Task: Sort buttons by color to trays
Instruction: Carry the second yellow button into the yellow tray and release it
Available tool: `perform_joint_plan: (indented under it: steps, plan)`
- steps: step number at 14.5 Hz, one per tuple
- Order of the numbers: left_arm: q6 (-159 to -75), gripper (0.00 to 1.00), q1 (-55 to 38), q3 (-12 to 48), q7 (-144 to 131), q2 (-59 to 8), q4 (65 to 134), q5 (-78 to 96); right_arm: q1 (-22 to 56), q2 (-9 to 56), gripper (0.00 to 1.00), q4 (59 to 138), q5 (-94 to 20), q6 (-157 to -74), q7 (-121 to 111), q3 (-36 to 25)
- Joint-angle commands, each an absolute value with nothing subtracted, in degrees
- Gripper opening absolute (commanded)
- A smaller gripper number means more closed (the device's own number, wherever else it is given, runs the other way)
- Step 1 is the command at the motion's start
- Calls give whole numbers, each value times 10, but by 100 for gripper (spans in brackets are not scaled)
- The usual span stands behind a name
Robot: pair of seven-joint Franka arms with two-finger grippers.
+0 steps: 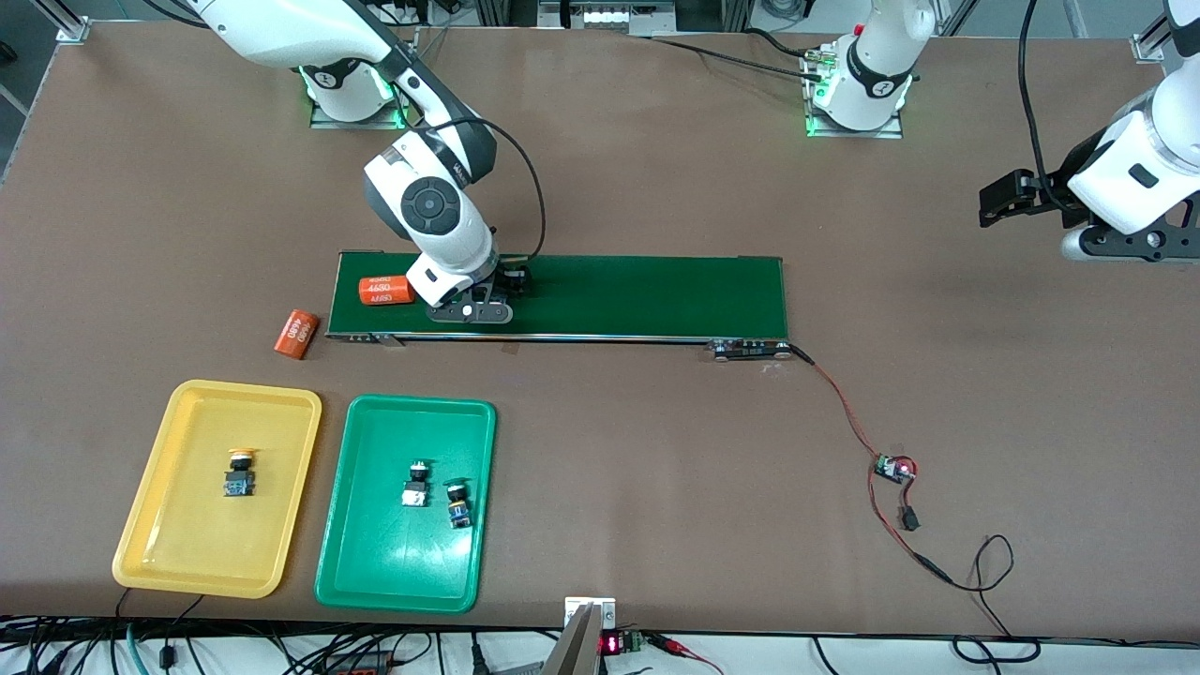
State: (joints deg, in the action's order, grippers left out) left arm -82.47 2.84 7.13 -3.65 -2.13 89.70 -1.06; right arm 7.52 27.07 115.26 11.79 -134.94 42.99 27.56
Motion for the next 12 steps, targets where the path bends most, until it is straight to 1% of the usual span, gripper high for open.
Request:
perform_joint_plan:
  steps: [1, 3, 5, 8, 10, 12]
  plan:
    - [-817, 100, 29, 75, -37, -21, 894, -12, 77, 269, 9, 1154, 125, -1353, 418, 262]
    - [-817, 100, 28, 75, -38, -21, 894, -12, 75, 263, 5, 1145, 125, -1352, 411, 256]
    - [-817, 100, 28, 74, -37, -21, 895, -12, 64, 246, 5, 1109, 123, -1329, 388, 240]
    - [-817, 100, 28, 75, -38, -21, 894, -12, 49, 249, 5, 998, 117, -1279, 334, 220]
    - [-817, 100, 28, 74, -38, -21, 894, -12, 29, 261, 5, 955, 120, -1278, 267, 196]
    - [-817, 100, 28, 75, -38, -21, 894, -12, -8, 294, 5, 907, 120, -1282, 186, 184]
